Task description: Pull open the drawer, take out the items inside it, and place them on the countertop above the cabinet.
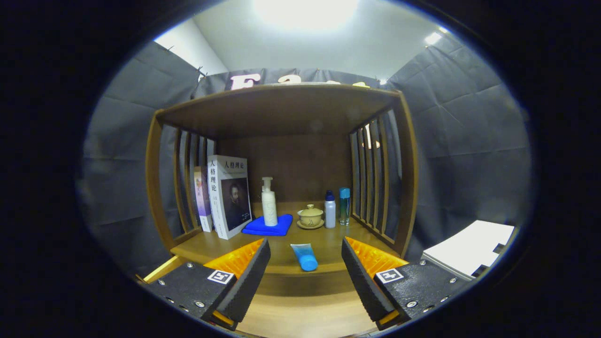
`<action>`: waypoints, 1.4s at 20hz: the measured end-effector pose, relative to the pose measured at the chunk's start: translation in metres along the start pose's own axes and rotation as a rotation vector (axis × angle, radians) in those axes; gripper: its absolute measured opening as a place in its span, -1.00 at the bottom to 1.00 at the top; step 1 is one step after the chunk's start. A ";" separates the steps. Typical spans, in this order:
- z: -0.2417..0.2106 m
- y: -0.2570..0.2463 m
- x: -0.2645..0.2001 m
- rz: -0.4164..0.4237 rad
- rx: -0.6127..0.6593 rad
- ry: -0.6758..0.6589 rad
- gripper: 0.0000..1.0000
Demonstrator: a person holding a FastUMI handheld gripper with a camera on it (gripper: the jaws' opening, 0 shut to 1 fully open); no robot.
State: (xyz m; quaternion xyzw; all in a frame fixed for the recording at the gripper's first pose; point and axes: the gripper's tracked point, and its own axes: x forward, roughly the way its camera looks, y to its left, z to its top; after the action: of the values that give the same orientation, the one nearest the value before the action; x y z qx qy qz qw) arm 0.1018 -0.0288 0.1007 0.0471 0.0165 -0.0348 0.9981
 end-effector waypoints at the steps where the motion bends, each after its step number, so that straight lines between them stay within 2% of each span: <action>1: -0.002 -0.001 -0.009 -0.003 0.012 -0.001 0.88; 7: -0.021 0.001 -0.064 -0.022 -0.032 -0.003 0.88; 16: -0.076 0.040 -0.131 0.059 -0.016 0.059 0.88; 21: -0.100 0.043 -0.146 0.068 0.005 0.100 0.88; 28: -0.147 0.044 -0.148 0.094 -0.048 0.208 0.89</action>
State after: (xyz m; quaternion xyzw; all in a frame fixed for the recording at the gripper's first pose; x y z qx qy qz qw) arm -0.0467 0.0391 -0.0362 0.0274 0.1187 0.0174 0.9924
